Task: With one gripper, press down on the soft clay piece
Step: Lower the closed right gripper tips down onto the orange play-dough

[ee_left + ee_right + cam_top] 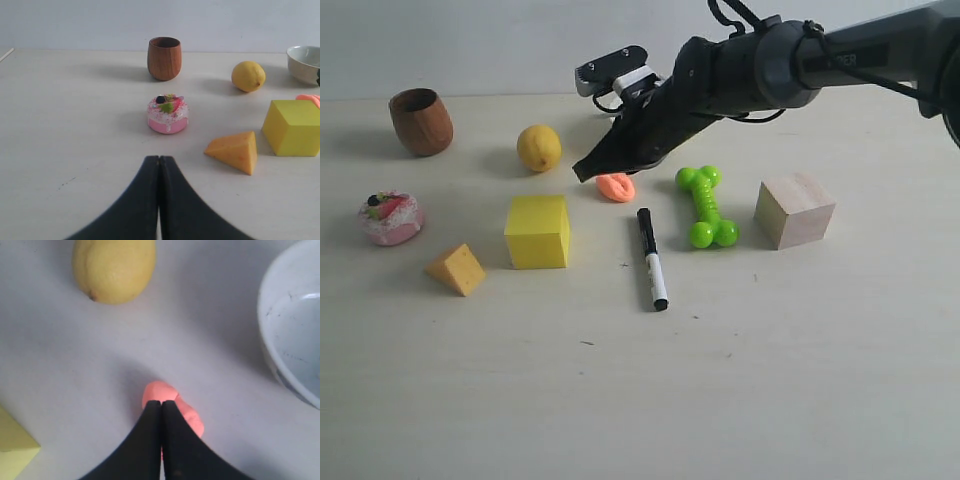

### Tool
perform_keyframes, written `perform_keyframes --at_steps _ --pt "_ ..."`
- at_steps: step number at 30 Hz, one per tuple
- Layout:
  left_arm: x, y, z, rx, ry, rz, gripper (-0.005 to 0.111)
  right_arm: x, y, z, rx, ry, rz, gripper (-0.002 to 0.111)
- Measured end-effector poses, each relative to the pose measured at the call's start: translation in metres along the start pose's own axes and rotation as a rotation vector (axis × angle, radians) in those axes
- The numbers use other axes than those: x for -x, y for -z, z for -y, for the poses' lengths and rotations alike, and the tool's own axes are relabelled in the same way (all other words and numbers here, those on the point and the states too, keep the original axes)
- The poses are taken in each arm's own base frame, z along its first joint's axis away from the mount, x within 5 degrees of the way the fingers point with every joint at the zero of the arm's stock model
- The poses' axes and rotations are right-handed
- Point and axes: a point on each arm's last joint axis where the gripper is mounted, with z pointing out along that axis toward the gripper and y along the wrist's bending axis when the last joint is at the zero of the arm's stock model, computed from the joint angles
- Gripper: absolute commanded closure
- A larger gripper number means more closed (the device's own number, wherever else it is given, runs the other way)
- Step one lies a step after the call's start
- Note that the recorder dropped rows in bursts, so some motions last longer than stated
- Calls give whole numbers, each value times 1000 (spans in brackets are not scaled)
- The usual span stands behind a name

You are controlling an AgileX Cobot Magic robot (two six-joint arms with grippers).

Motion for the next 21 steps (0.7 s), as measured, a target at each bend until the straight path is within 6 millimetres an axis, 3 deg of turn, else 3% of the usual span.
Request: perform_keyframes --at_steps 7,21 --pt "0 0 0 0 0 0 107 -13 -16 1 0 -6 -34 108" --pt "0 0 0 0 0 0 107 -16 -22 3 -11 -8 -27 108"
